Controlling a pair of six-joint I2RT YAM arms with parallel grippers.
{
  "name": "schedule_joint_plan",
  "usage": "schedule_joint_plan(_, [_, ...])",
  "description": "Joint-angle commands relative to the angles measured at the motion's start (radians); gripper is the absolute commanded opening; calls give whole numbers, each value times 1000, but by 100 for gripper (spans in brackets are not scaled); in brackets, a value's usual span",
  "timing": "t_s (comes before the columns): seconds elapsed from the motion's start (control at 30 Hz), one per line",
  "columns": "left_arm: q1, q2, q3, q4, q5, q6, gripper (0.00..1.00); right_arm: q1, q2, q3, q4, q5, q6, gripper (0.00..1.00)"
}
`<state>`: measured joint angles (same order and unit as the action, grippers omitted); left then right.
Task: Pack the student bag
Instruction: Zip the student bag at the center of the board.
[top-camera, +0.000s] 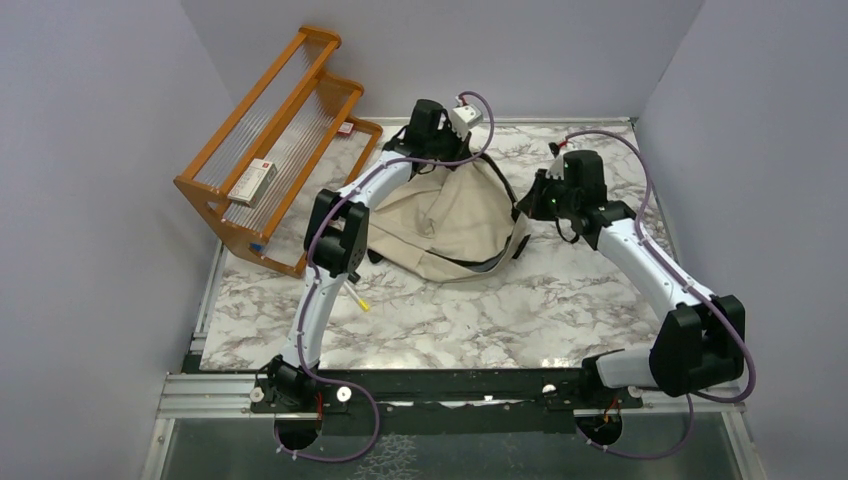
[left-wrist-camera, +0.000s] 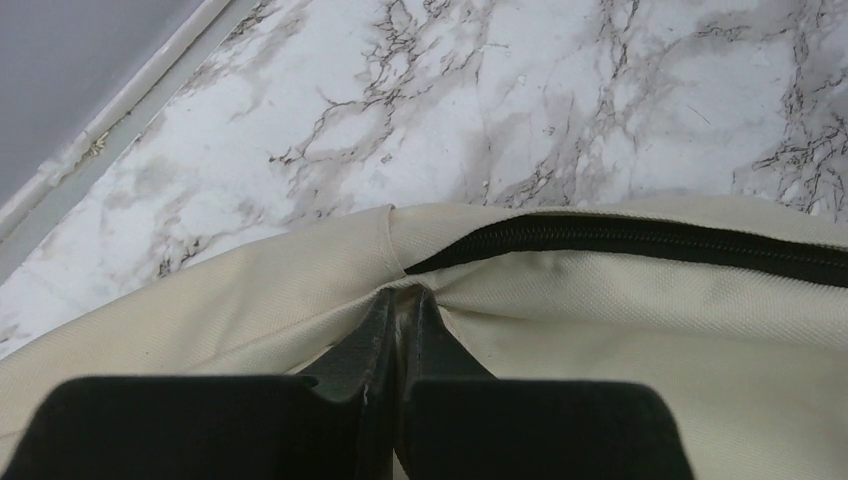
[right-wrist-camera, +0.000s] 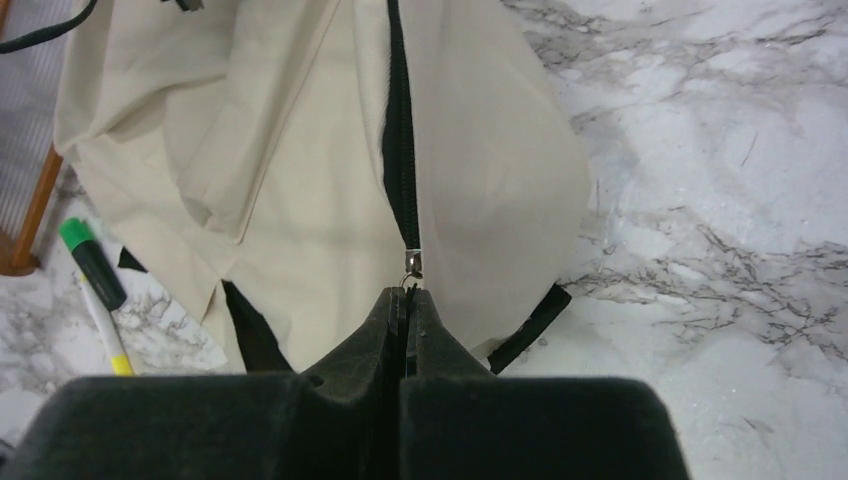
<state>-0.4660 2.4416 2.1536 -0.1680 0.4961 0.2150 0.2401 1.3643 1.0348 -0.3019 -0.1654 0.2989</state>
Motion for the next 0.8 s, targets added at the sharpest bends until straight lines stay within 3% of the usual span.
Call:
schedule_joint_plan(0.0, [67,33,40,38,-155,-30,0,-5,-65,-43,-76,-131,27,0])
schedule_joint_plan(0.17, [81,31,35,54,-154,-63,3,-5,-78,-60,-99,-205,49,1])
schedule_joint_plan(0.3, [86,-26,-40,107,-4,-51,26,-5,-110,-59,-73,-143,68,1])
schedule_joint_plan(0.47, [75,-200,-294,280,255,-23,53,-5,-97,-21,-63,-110,70,1])
schedule_joint_plan(0.57, [64,-305,-438,366,277,10,57,-5,-77,-5,-44,-109,66,1])
schedule_joint_plan(0.77, [64,-453,-605,446,209,-96,56,-5,-50,43,-44,-128,59,0])
